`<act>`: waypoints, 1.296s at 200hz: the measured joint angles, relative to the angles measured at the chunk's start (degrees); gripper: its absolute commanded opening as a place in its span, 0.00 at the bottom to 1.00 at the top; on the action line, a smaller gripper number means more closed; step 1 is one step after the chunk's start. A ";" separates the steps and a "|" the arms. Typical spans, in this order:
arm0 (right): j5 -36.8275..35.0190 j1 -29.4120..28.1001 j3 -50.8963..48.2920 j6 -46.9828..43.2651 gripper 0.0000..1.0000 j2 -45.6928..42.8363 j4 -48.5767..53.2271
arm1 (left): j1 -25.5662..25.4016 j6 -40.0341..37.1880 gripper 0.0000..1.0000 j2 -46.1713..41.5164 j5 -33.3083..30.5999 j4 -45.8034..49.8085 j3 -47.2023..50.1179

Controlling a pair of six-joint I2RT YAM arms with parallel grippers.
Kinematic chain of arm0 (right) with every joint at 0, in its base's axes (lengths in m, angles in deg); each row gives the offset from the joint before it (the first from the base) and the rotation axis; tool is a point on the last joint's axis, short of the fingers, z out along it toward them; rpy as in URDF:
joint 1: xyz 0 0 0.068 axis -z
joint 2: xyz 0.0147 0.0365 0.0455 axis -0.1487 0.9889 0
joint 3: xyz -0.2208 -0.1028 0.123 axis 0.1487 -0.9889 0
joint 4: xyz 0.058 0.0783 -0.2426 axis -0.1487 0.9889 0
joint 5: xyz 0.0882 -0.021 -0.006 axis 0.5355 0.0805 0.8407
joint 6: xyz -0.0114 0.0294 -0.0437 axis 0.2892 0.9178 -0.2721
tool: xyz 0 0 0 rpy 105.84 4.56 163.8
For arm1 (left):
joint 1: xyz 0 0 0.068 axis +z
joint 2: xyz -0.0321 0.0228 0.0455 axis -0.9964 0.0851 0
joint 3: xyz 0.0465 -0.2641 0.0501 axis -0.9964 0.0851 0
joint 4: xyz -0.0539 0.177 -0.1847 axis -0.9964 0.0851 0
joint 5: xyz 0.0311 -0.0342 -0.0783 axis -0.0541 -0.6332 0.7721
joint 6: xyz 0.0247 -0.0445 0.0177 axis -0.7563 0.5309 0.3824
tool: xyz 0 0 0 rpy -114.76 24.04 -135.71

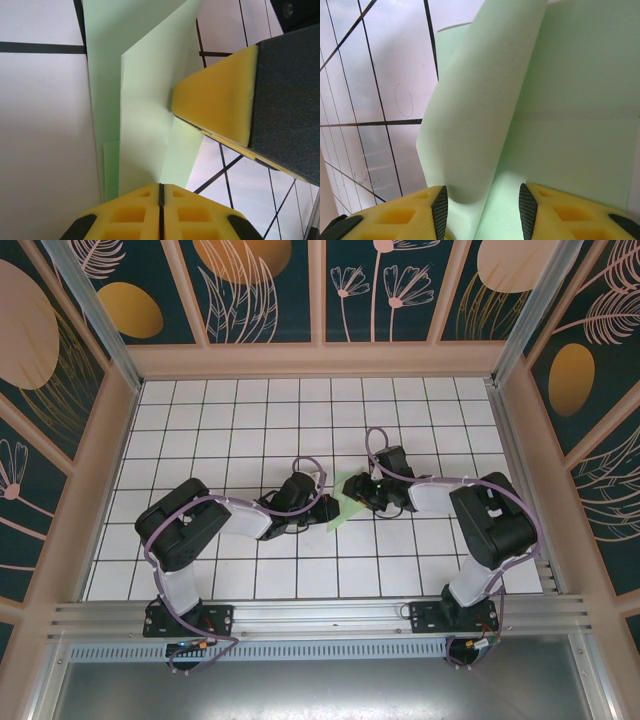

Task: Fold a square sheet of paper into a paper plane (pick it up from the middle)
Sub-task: Fourth fold the wing at the center of the table.

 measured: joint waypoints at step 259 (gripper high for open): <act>-6.82 -3.48 10.21 -1.53 0.44 5.95 11.58 | 0.00 -0.02 0.10 0.59 -3.87 2.60 -0.52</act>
